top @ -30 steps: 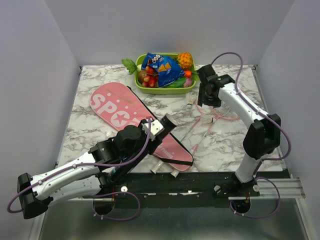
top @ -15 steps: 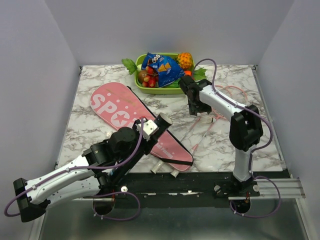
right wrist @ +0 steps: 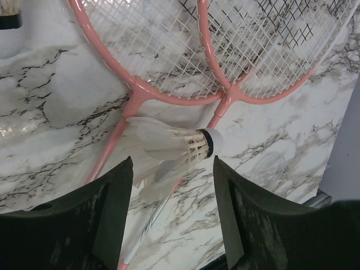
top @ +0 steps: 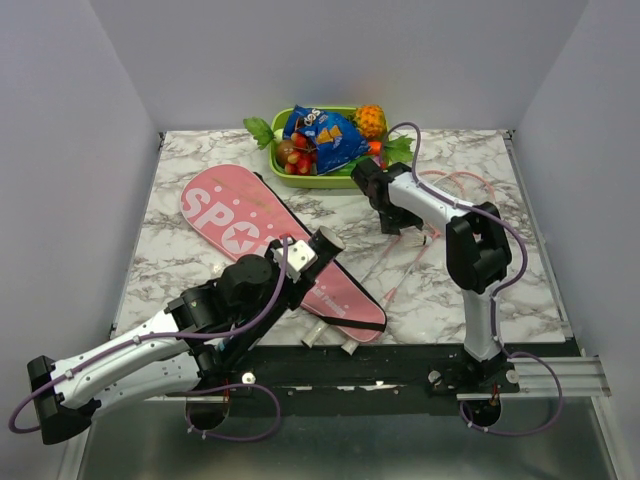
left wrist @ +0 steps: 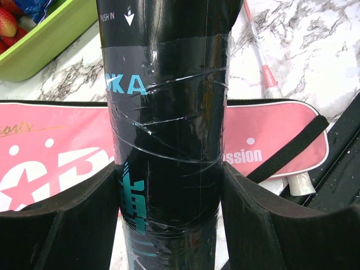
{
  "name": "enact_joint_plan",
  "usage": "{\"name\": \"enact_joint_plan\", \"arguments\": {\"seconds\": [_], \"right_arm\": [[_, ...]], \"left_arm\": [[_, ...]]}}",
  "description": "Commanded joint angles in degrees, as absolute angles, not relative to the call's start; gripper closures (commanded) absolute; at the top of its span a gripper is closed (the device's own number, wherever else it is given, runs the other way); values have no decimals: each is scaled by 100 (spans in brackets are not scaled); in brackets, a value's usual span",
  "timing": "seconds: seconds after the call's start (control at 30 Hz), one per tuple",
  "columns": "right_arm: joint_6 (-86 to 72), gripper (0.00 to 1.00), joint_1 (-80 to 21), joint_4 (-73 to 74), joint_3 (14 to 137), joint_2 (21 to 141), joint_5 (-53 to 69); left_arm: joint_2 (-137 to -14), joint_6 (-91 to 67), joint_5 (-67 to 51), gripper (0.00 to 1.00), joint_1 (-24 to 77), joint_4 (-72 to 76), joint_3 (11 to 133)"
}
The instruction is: Pack up the badminton gear
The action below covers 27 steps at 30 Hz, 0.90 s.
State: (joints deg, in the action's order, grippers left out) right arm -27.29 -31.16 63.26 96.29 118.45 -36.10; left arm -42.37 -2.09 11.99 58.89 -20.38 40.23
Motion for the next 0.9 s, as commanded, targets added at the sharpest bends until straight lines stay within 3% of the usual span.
{"name": "enact_joint_plan", "arguments": {"seconds": [0.0, 0.27, 0.47, 0.57, 0.7, 0.8, 0.87], "right_arm": [[-2698, 33, -3182, 6442, 9791, 12111, -3946], [-2654, 36, -3199, 6495, 9826, 12190, -4174], [-2619, 46, -3199, 6548, 9791, 12173, -4464], [-2619, 55, -3199, 6574, 9782, 12164, -4570], [-2646, 83, -3199, 6636, 9773, 12085, -4702], [-2654, 97, -3199, 6688, 9774, 11928, -4842], [-2654, 99, -3199, 6767, 9782, 11839, -4930]], "left_arm": [[-4184, -229, 1310, 100, 5871, -1995, 3920], [-4201, -185, 1327, 100, 5862, -1960, 3876], [-4271, -167, 1310, 100, 5862, -1899, 3885], [-4306, -158, 1301, 100, 5862, -1863, 3876], [-4324, -123, 1292, 100, 5862, -1802, 3876], [-4359, -71, 1301, 100, 5862, -1758, 3893], [-4403, -53, 1283, 100, 5862, -1723, 3920]]}}
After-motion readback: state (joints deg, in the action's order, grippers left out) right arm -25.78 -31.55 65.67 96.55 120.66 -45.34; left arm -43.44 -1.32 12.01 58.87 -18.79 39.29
